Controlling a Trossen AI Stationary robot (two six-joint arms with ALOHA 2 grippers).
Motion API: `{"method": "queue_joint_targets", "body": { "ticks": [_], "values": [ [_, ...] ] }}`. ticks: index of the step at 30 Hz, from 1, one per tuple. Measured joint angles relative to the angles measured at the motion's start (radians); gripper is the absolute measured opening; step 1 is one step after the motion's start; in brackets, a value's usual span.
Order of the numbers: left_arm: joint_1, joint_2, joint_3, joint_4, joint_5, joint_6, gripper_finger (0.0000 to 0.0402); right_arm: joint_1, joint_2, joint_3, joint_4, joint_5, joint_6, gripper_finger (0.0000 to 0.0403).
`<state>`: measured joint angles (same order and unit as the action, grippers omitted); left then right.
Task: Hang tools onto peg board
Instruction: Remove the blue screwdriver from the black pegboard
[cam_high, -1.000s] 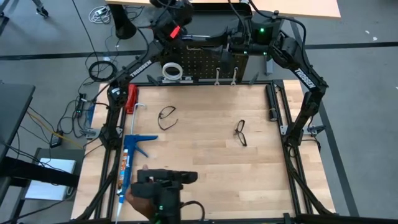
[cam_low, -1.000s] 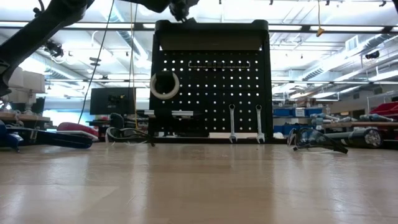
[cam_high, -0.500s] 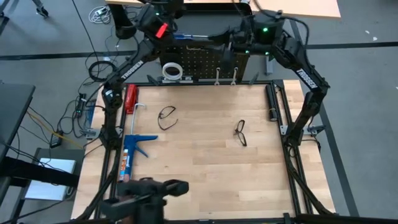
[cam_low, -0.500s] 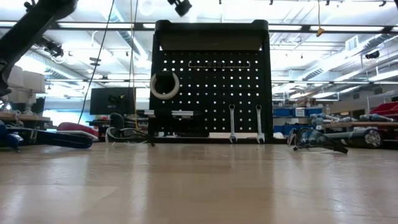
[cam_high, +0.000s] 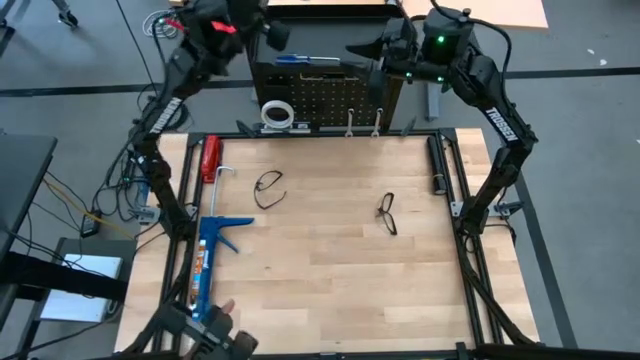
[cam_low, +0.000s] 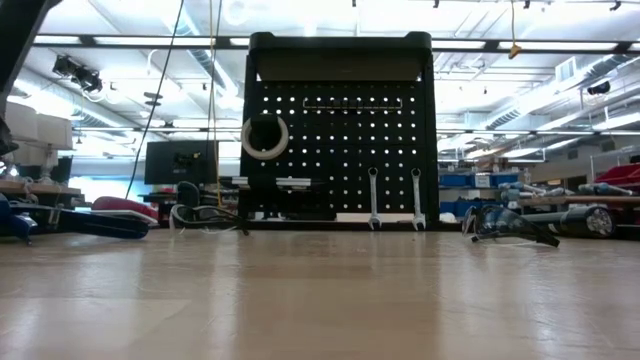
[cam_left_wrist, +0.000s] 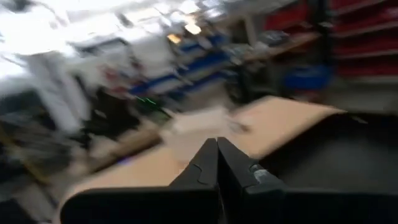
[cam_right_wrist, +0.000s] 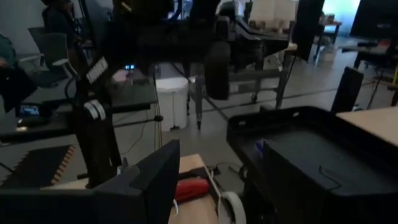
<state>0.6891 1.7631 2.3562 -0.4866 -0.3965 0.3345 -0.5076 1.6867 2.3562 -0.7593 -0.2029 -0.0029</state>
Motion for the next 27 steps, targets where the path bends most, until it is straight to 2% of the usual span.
{"method": "queue_joint_targets", "body": {
  "ticks": [4,9,11,16,21,23,27],
  "values": [
    [0.07,-0.007,0.0,-0.171,0.208,-0.103,0.0,0.007,0.006,-0.001,-0.013,0.0,0.0,0.023],
    [0.169,0.009,0.0,-0.32,0.521,-0.195,0.0,0.017,0.009,0.0,-0.044,-0.001,0.0,0.023],
    [0.196,0.013,0.0,-0.354,0.591,-0.212,0.0001,0.024,0.01,-0.001,-0.067,0.0,0.0,0.023],
    [0.234,0.027,0.0,-0.349,0.639,-0.211,0.002,0.035,0.011,0.0,-0.092,-0.001,-0.004,0.023],
    [0.255,0.056,0.0,-0.335,0.757,-0.154,0.0057,0.034,0.011,-0.038,-0.104,-0.001,-0.016,0.023],
    [0.245,0.06,0.0,-0.323,0.74,-0.108,0.0065,0.028,0.011,-0.048,-0.106,0.0,-0.017,0.023],
    [0.231,0.061,0.0,-0.276,0.601,-0.108,0.0069,0.006,0.013,-0.058,-0.091,0.011,-0.017,0.023]
  ]
}}
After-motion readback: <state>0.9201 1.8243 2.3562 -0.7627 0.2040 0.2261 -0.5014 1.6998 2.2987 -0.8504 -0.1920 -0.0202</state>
